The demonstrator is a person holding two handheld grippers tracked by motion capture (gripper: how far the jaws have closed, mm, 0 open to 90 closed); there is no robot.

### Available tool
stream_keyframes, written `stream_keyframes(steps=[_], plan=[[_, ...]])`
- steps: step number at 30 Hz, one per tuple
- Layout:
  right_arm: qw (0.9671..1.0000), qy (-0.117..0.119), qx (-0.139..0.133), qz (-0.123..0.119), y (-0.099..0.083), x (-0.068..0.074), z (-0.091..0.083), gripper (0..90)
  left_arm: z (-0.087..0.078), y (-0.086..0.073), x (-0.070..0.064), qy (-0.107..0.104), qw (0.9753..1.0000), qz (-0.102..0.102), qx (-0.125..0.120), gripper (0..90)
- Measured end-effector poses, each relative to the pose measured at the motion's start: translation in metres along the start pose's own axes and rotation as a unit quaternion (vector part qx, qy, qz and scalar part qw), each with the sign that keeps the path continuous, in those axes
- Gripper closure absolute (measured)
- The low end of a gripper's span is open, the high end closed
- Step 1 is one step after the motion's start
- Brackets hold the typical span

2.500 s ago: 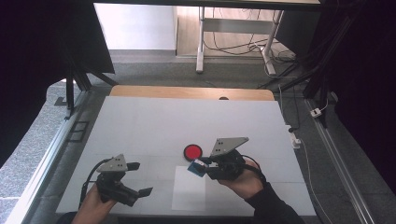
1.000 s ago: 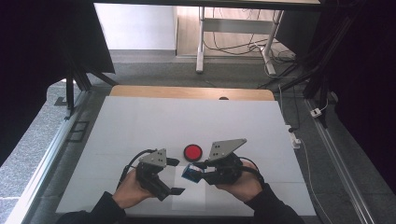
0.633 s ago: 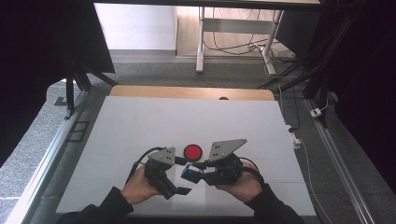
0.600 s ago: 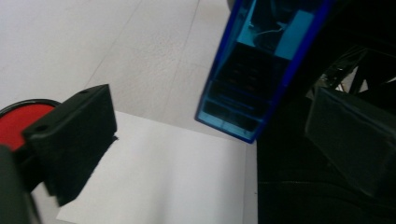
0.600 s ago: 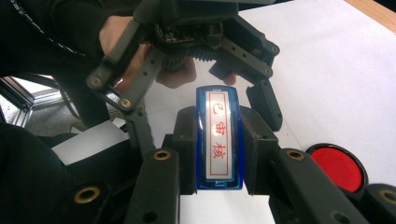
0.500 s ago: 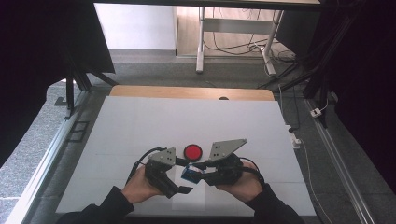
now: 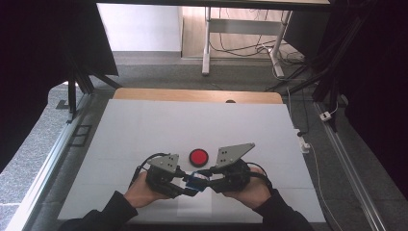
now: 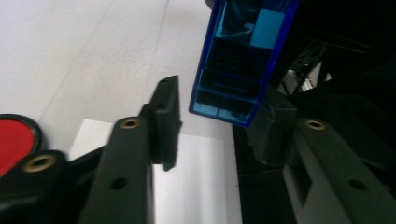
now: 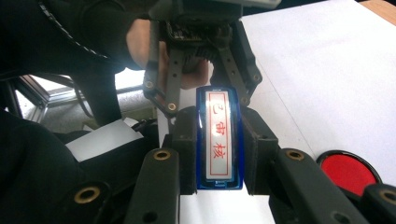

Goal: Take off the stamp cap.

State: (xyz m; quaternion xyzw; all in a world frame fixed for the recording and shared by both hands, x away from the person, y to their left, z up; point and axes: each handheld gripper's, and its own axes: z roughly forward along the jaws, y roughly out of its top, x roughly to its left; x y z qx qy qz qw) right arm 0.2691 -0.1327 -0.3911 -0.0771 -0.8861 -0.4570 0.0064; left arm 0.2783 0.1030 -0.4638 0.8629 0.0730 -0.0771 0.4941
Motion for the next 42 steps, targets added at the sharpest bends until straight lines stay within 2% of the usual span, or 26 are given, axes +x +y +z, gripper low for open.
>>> stream_keyframes(steps=[5,15,24,27,33,35,37,38,39,41,42], plan=[[1.0000,0.007,-0.001,-0.003,-0.0005,-0.0007,0.0002,70.9,-0.0011,-0.0004,0.0000,-0.018,0.9998,0.002,-0.011,64.2],[0.9997,0.024,-0.006,-0.002,-0.0005,-0.0015,-0.0019,70.9,-0.0022,-0.0023,0.0011,-0.046,0.9986,0.000,-0.026,67.4],[0.9987,0.044,-0.020,0.014,-0.0018,-0.0046,-0.0028,70.9,-0.0039,-0.0023,-0.0001,-0.052,0.9981,0.006,-0.032,68.7],[0.9985,0.047,-0.023,0.018,-0.0023,-0.0056,-0.0031,70.9,-0.0043,-0.0023,-0.0012,-0.050,0.9980,0.010,-0.036,68.8],[0.9965,0.069,-0.036,0.032,-0.0040,-0.0098,-0.0046,71.0,-0.0068,0.0005,-0.0047,-0.044,0.9982,0.025,-0.032,69.1],[0.9969,0.063,-0.037,0.027,-0.0035,-0.0087,-0.0049,71.0,-0.0073,0.0011,-0.0040,-0.046,0.9983,0.017,-0.031,69.1],[0.9983,0.047,-0.032,0.012,-0.0022,-0.0059,-0.0053,71.0,-0.0079,0.0016,-0.0022,-0.047,0.9985,0.001,-0.029,69.2],[0.9983,0.047,-0.032,0.012,-0.0022,-0.0059,-0.0053,71.0,-0.0082,0.0016,-0.0012,-0.048,0.9985,-0.006,-0.027,69.2],[0.9990,0.031,-0.032,-0.004,-0.0007,-0.0021,-0.0045,71.0,-0.0082,0.0013,-0.0006,-0.046,0.9986,-0.007,-0.026,69.1],[0.9993,0.024,-0.027,-0.013,0.0001,-0.0001,-0.0046,71.0,-0.0080,0.0010,-0.0004,-0.046,0.9986,-0.007,-0.026,69.1],[0.9991,0.029,-0.029,-0.008,-0.0001,-0.0008,-0.0042,71.0,-0.0082,0.0010,-0.0009,-0.046,0.9986,-0.004,-0.026,69.2]])
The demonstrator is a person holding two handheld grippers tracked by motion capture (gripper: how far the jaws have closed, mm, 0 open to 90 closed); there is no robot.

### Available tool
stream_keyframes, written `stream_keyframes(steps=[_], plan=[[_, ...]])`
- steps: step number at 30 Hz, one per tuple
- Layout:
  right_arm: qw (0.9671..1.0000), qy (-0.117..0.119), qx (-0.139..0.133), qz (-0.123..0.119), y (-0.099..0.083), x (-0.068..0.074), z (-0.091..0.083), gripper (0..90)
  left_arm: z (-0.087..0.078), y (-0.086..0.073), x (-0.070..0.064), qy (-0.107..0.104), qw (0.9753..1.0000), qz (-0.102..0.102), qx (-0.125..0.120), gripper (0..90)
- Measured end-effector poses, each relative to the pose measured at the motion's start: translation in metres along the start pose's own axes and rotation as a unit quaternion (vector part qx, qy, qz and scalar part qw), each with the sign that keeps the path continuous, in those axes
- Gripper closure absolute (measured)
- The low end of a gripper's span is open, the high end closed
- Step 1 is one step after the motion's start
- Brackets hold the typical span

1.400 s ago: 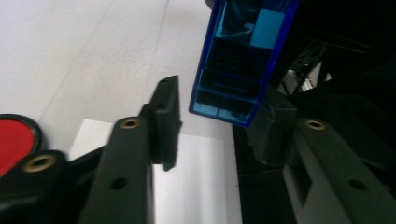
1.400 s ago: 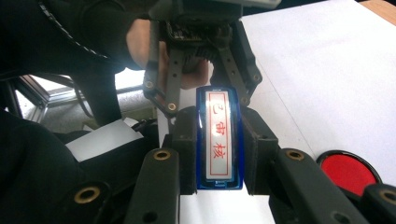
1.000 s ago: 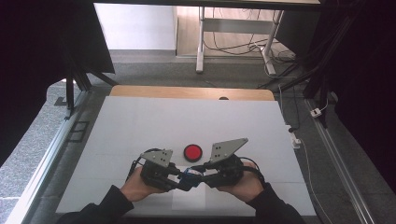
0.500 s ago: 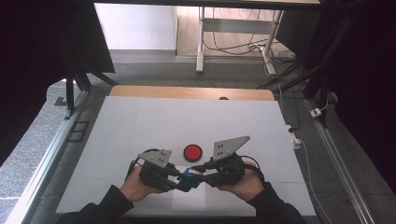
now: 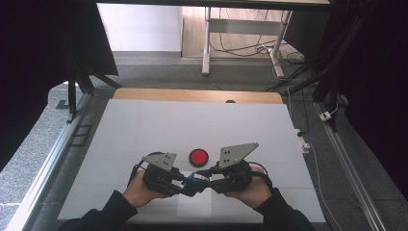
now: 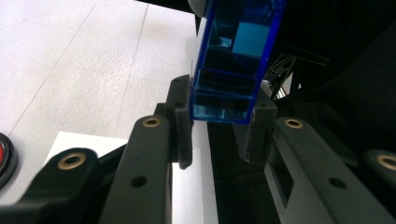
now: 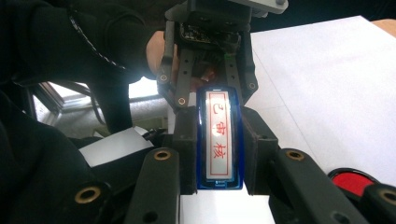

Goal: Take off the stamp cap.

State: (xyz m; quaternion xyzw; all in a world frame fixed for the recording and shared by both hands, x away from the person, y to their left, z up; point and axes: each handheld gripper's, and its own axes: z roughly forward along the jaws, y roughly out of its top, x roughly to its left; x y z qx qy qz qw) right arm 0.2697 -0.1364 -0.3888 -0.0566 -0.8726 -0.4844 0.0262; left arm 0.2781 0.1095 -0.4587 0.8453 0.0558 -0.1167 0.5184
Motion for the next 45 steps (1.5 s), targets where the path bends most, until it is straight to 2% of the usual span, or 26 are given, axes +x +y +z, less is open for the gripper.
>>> stream_keyframes(steps=[1,3,5,7,8,9,14,16,18,19,21,23,24,28,32,35,39,43,45], plan=[[1.0000,0.000,0.000,0.000,0.000,0.000,0.000,71.0,0.000,0.000,-0.001,-0.001,1.0000,0.005,-0.002,69.2],[0.9997,0.015,-0.007,0.020,-0.002,-0.004,-0.001,71.0,-0.001,-0.001,-0.002,-0.001,0.9998,0.021,-0.005,69.1],[0.9979,0.040,-0.022,0.046,-0.006,-0.011,-0.001,71.0,-0.001,-0.001,-0.002,-0.003,0.9997,0.023,-0.005,69.1],[0.9977,0.042,-0.022,0.049,-0.007,-0.012,-0.001,71.0,0.000,-0.002,-0.001,-0.004,0.9998,0.021,-0.003,69.1],[0.9979,0.040,-0.020,0.047,-0.007,-0.012,-0.001,71.0,0.000,-0.002,-0.001,-0.004,0.9998,0.019,0.000,69.1],[0.9983,0.035,-0.019,0.043,-0.006,-0.012,-0.001,71.0,0.000,-0.003,0.000,-0.001,0.9996,0.022,0.020,69.1],[0.9981,0.025,-0.032,0.047,-0.006,-0.014,-0.010,70.9,0.000,-0.005,0.000,0.003,0.9996,0.018,0.023,69.0],[0.9985,0.020,-0.028,0.043,-0.007,-0.014,-0.010,71.0,0.000,-0.004,0.001,0.006,0.9997,0.014,0.022,68.9],[0.9990,0.016,-0.022,0.035,-0.006,-0.012,-0.007,70.9,-0.001,-0.004,0.001,0.019,0.9995,0.008,0.022,68.8],[0.9992,0.013,-0.021,0.031,-0.006,-0.011,-0.007,70.9,-0.002,-0.004,0.001,0.036,0.9991,-0.001,0.023,68.7],[0.9993,0.010,-0.020,0.028,-0.006,-0.010,-0.007,70.9,-0.002,-0.004,0.000,0.040,0.9989,-0.006,0.024,68.7],[0.9996,-0.003,-0.017,0.021,-0.005,-0.009,-0.009,70.9,-0.004,-0.003,-0.002,0.061,0.9977,-0.009,0.028,68.7],[0.9996,-0.007,-0.019,0.019,-0.006,-0.009,-0.009,70.9,-0.004,-0.003,-0.002,0.061,0.9977,-0.009,0.028,68.6],[0.9995,-0.017,-0.020,0.016,-0.006,-0.009,-0.009,70.9,-0.005,-0.002,-0.006,0.090,0.9948,-0.014,0.045,68.6],[0.9994,-0.025,-0.020,0.015,-0.007,-0.009,-0.009,70.9,-0.009,-0.003,-0.008,0.122,0.9903,-0.041,0.051,68.5],[0.9992,-0.030,-0.019,0.016,-0.007,-0.008,-0.009,70.9,-0.014,-0.004,-0.010,0.148,0.9862,-0.059,0.043,68.5],[0.9990,-0.039,-0.017,0.016,-0.007,-0.009,-0.010,70.9,-0.022,-0.005,-0.012,0.162,0.9824,-0.085,0.035,68.5],[0.9987,-0.045,-0.016,0.017,-0.006,-0.009,-0.011,70.9,-0.028,-0.008,-0.018,0.177,0.9794,-0.091,0.035,68.5],[0.9986,-0.049,-0.016,0.017,-0.007,-0.008,-0.010,70.9,-0.031,-0.010,-0.021,0.187,0.9771,-0.097,0.031,68.5]])
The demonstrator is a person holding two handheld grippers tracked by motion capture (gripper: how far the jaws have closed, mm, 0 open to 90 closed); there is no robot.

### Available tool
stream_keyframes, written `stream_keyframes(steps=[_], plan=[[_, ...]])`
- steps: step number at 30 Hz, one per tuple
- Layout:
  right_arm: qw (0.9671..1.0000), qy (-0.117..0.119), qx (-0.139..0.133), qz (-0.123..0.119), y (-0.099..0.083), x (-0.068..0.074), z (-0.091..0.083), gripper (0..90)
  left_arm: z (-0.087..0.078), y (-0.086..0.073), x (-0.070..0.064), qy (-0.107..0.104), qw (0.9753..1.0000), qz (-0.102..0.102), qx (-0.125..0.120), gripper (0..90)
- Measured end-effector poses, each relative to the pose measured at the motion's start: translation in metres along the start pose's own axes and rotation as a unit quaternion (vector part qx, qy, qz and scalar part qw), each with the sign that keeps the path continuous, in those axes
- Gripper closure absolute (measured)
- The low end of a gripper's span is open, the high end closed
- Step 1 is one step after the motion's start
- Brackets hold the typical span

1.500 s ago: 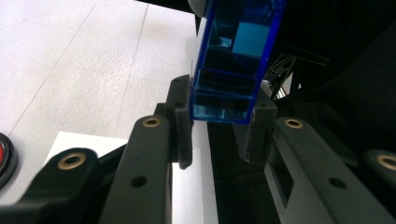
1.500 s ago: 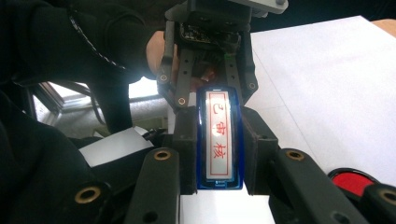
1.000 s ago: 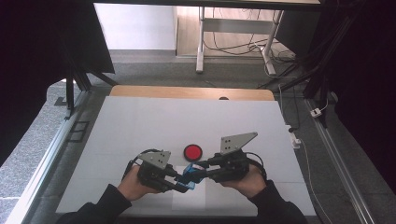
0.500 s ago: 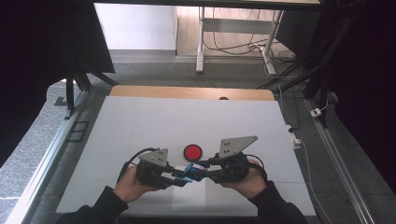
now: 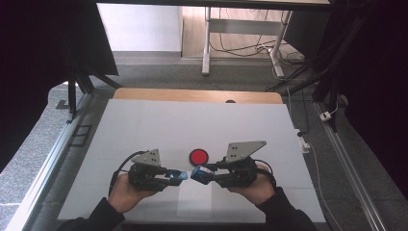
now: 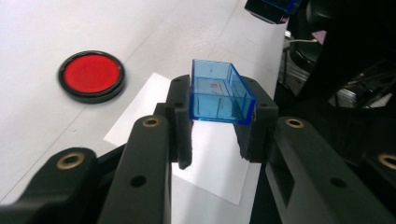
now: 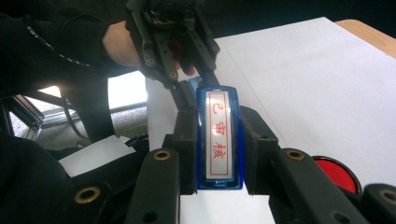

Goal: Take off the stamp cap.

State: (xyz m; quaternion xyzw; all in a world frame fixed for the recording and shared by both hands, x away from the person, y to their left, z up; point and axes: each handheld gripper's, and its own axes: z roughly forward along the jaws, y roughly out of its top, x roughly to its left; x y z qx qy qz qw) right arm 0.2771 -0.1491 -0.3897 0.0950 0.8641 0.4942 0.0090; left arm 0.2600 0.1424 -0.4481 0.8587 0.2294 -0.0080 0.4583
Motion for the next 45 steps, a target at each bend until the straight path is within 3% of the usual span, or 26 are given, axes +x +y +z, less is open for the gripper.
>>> stream_keyframes(steps=[13,20,27,45], plan=[[0.9999,-0.013,0.003,-0.003,0.000,0.001,0.002,70.9,-0.029,-0.027,-0.009,0.061,0.9974,-0.035,-0.013,68.4],[0.9997,-0.024,0.004,0.006,-0.001,0.000,0.002,70.9,-0.041,-0.043,-0.016,0.108,0.9929,-0.048,-0.005,68.3],[0.9993,-0.036,0.005,0.008,-0.002,-0.001,0.002,70.9,-0.052,-0.057,-0.019,0.141,0.9876,-0.068,-0.008,68.4],[0.9979,-0.063,0.011,0.010,-0.004,-0.003,0.002,70.9,-0.076,-0.086,-0.019,0.166,0.9795,-0.111,-0.027,68.3]])
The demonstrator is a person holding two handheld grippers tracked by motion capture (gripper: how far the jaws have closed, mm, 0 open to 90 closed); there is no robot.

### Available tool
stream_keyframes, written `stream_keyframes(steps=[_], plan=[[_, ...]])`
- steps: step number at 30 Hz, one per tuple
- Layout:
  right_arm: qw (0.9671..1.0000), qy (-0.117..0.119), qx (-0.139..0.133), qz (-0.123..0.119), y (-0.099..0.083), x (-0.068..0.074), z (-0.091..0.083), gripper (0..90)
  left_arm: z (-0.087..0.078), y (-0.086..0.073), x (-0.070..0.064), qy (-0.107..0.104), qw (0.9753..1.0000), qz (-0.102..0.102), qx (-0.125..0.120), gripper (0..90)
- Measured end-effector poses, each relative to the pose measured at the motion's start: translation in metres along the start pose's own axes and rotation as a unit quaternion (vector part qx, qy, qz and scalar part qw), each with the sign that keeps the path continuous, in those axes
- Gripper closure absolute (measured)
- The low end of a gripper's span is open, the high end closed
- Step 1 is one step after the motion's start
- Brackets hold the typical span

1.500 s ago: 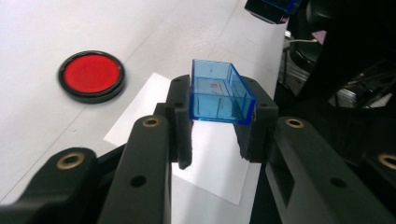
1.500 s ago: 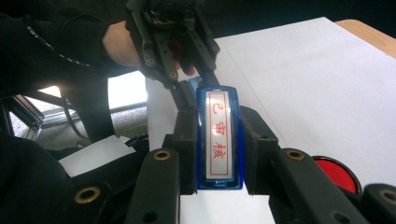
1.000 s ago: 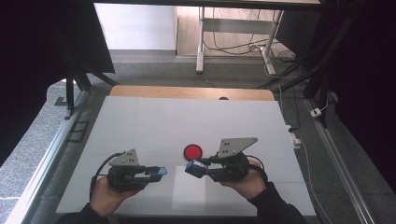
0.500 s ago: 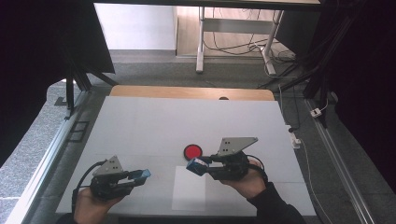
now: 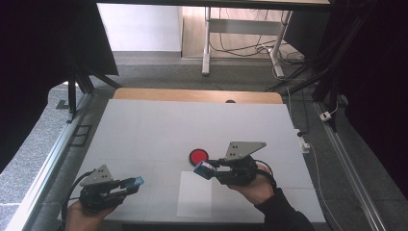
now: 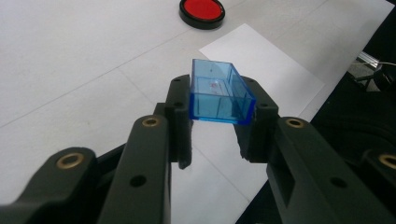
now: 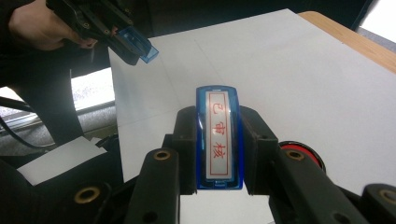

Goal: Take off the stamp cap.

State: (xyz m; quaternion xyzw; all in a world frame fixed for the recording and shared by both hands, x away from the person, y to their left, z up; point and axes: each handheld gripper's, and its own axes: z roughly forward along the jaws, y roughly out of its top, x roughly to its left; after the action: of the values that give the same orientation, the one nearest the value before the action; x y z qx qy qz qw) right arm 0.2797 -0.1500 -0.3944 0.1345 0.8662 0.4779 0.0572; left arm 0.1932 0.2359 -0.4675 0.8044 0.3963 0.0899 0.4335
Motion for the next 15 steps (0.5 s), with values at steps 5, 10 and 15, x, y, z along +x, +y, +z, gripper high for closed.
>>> stream_keyframes(steps=[5,10,15], plan=[[1.0000,-0.006,0.002,0.001,-0.001,0.000,0.000,70.9,-0.006,-0.007,0.004,0.000,1.0000,-0.005,-0.006,68.1],[0.9999,-0.009,0.003,-0.004,0.000,0.002,0.000,70.9,-0.011,-0.014,0.005,0.009,0.9999,-0.004,-0.006,68.1],[0.9999,-0.014,0.004,-0.005,0.000,0.003,0.001,70.8,-0.014,-0.018,0.006,0.011,0.9999,0.001,-0.009,68.1]])
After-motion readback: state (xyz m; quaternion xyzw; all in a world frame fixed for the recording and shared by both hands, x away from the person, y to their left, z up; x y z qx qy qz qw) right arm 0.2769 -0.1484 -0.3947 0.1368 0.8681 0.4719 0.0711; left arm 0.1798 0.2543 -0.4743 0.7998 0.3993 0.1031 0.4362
